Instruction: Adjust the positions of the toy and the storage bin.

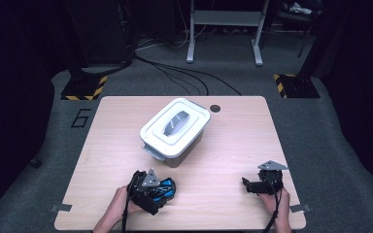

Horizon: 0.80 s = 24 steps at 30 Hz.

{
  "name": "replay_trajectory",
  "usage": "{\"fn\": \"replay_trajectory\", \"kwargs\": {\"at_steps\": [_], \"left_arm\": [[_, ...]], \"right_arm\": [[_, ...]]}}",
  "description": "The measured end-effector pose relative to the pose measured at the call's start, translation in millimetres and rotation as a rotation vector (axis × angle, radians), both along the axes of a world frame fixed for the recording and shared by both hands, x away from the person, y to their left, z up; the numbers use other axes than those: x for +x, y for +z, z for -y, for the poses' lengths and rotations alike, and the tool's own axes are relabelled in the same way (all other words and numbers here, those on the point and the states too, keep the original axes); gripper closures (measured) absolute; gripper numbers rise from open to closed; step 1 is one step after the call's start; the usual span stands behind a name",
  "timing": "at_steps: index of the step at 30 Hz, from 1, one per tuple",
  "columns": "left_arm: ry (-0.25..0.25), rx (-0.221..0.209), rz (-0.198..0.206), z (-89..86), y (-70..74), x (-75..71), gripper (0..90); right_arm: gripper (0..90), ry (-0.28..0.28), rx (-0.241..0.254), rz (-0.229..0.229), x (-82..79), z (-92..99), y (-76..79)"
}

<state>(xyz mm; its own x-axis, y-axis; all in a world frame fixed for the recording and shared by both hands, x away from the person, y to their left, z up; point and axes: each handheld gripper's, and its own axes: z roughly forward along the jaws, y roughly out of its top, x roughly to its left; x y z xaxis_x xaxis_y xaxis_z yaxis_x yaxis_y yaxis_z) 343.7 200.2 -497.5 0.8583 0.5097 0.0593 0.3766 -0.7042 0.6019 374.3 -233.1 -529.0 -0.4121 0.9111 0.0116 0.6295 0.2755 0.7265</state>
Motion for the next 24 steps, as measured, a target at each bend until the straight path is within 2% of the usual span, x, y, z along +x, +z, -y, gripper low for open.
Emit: {"fn": "replay_trajectory", "kwargs": {"at_steps": [7, 9, 11, 15, 16, 18, 20, 21, 24], "left_arm": [[-0.002, 0.014, -0.017, 3.1, -1.2, 6.7, 6.6], [-0.02, 0.024, -0.046, 3.5, -2.3, 10.1, 8.0], [-0.022, 0.026, -0.051, 3.7, -3.2, 11.0, 9.0], [-0.031, 0.042, -0.062, 5.9, -6.6, 11.0, 18.9], [-0.037, 0.048, -0.07, 5.8, -6.0, 11.1, 18.9], [-0.033, 0.064, -0.057, 6.8, -7.1, 11.0, 19.2], [-0.036, 0.07, -0.07, 6.9, -7.8, 11.6, 18.6], [-0.035, 0.071, -0.089, 5.5, -8.6, 13.0, 18.6], [-0.036, 0.075, -0.092, 4.0, -8.0, 13.0, 18.9]], "right_arm": [[3.3, 0.003, -0.004, -0.004, -0.2, 0.2, 0.4], [3.3, 0.007, -0.008, -0.003, -0.1, 0.6, 0.4], [3.3, 0.007, -0.008, -0.004, -0.2, 0.6, 0.4], [3.3, 0.009, -0.007, -0.003, -0.1, 0.5, 0.3], [3.3, 0.008, -0.008, -0.004, -0.2, 0.6, 0.4], [3.3, 0.009, -0.008, -0.005, -0.2, 0.5, 0.4], [3.3, 0.01, -0.007, -0.005, -0.1, 0.5, 0.4], [3.3, 0.009, -0.008, -0.004, -0.2, 0.5, 0.4], [3.3, 0.01, -0.007, -0.005, -0.2, 0.6, 0.4]]}}
